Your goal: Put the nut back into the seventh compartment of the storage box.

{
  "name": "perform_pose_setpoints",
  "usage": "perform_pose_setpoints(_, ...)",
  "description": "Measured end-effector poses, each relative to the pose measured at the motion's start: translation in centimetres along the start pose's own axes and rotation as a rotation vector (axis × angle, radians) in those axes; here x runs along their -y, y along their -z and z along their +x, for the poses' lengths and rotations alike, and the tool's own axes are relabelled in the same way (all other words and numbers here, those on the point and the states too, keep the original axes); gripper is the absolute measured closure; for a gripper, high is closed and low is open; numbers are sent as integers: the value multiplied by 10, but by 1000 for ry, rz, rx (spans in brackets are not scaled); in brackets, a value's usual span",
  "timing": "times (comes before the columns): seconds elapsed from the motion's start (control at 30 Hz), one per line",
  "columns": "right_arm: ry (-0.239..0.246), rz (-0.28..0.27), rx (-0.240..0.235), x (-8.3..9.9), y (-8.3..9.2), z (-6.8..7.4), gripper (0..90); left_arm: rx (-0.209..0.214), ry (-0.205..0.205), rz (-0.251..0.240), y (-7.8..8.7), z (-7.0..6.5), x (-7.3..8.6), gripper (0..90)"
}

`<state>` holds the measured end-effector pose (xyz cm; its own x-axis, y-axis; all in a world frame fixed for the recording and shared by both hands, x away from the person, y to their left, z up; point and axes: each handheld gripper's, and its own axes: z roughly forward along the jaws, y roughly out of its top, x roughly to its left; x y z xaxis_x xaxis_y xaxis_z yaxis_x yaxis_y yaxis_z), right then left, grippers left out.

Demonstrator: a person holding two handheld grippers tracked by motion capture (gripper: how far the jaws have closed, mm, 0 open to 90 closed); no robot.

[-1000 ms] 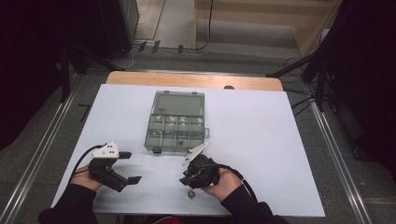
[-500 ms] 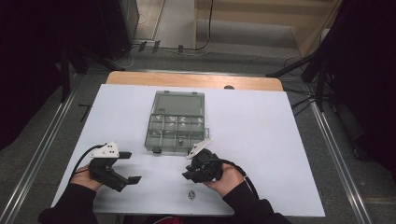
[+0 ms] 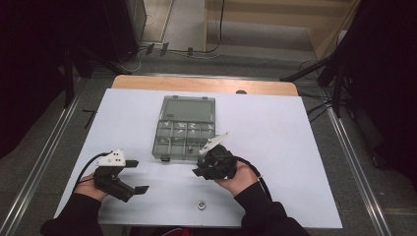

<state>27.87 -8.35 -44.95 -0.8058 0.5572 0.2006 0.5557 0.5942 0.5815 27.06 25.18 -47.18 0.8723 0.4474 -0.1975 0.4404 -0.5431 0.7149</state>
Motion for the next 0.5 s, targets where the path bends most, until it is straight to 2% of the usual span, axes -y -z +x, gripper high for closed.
perform_pose_setpoints(0.27,-4,-33,19,-16,9,-10,717,1,3,-2,0,0,0,0)
perform_pose_setpoints(0.5,1,-58,30,-31,9,-18,717,4,-3,-7,-1,-1,0,0)
